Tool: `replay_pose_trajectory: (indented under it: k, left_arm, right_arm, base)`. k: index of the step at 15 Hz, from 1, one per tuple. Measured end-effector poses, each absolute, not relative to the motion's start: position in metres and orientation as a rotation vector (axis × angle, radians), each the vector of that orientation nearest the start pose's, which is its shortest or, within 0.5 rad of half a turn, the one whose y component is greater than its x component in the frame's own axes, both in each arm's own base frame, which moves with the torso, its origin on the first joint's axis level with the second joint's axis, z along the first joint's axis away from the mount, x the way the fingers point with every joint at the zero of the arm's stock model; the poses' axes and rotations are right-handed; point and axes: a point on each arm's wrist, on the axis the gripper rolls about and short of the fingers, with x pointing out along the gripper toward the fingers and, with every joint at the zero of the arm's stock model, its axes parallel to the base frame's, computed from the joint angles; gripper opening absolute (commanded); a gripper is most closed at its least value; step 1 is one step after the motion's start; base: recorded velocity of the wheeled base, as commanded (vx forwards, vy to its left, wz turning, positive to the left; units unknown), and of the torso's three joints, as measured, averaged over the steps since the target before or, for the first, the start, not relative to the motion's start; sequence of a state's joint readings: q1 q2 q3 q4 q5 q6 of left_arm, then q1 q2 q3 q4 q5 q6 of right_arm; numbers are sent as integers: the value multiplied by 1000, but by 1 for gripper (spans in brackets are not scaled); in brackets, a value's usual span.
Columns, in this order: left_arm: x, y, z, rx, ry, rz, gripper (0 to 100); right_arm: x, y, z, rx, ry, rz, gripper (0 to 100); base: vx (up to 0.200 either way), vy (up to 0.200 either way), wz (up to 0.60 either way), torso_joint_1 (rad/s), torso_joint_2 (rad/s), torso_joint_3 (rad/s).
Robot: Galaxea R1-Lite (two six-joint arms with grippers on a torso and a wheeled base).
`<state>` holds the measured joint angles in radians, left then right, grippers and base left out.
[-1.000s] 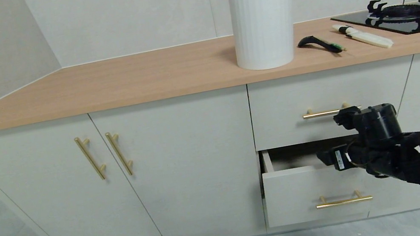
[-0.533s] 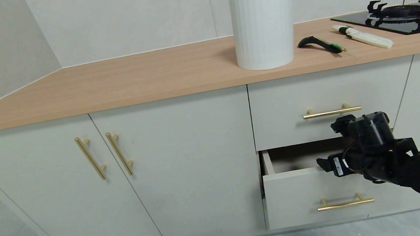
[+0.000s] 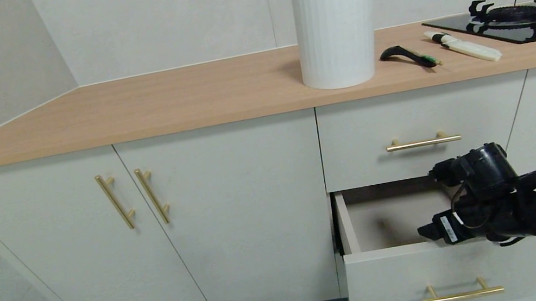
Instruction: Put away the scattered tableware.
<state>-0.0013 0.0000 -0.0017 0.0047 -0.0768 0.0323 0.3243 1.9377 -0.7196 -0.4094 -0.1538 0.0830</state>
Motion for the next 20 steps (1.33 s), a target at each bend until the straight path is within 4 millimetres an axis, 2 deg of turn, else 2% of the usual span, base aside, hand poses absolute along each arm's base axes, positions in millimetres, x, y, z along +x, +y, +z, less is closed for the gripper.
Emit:
replay_pose_trajectory:
  k: [2, 7, 15, 20]
  left_arm:
    - [-23, -2, 75, 32, 2, -79, 100]
    - [-23, -2, 75, 32, 2, -79, 100]
    - [-23, -2, 76, 32, 1, -79, 100]
    - [-23, -2, 75, 32, 2, -79, 100]
  right_arm:
    - [283, 93, 76, -127, 869, 148, 100]
    - [264, 96, 95, -166, 933, 212, 100]
    - [240, 95, 96, -308, 1074, 280, 100]
    - [213, 92, 103, -450, 1205, 368, 100]
  base:
    - [0, 0, 0, 0, 0, 0]
    - [0, 0, 0, 0, 0, 0]
    - [0, 0, 0, 0, 0, 0]
    - [0, 0, 0, 0, 0, 0]
